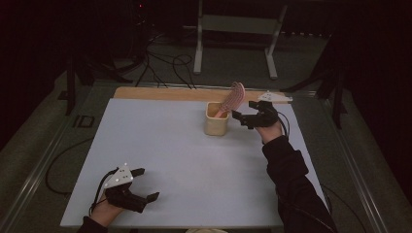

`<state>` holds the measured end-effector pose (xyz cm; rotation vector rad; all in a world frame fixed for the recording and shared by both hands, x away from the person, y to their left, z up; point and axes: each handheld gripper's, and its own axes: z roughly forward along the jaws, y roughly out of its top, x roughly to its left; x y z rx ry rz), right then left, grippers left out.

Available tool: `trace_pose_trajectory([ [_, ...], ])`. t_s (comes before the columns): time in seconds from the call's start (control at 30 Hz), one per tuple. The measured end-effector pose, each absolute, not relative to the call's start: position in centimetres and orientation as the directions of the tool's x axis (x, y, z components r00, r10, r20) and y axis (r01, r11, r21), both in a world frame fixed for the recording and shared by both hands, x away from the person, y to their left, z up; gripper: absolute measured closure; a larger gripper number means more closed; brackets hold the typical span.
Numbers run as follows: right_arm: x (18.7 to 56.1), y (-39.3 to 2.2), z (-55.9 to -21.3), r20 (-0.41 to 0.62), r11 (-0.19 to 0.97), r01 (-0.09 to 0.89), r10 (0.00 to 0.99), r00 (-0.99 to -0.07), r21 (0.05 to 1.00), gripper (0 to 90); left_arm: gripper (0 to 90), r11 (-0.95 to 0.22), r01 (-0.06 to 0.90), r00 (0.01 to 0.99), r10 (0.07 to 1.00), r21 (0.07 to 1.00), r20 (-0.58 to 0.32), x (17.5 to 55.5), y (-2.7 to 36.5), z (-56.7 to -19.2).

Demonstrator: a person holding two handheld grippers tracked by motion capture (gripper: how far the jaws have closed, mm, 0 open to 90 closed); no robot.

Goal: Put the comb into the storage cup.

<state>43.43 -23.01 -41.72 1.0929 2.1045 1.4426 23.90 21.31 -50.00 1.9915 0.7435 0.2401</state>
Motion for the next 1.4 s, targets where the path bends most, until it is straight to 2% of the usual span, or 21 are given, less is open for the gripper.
trace_pose_trajectory([
  [0.9, 38.0, -24.0, -45.3, 0.145, 0.193, 0.4, 0.725, -0.673, 0.896, 9.8, 0.1, -0.355, 0.402, 0.795, 0.592, 0.844, -0.13, 23.9, 21.3, -50.0],
  [1.4, 35.5, -24.7, -48.1, 0.171, 0.217, 0.439, 0.705, -0.689, 0.872, 9.8, 0.1, -0.356, 0.401, 0.796, 0.592, 0.844, -0.129, 23.8, 21.3, -49.9],
])
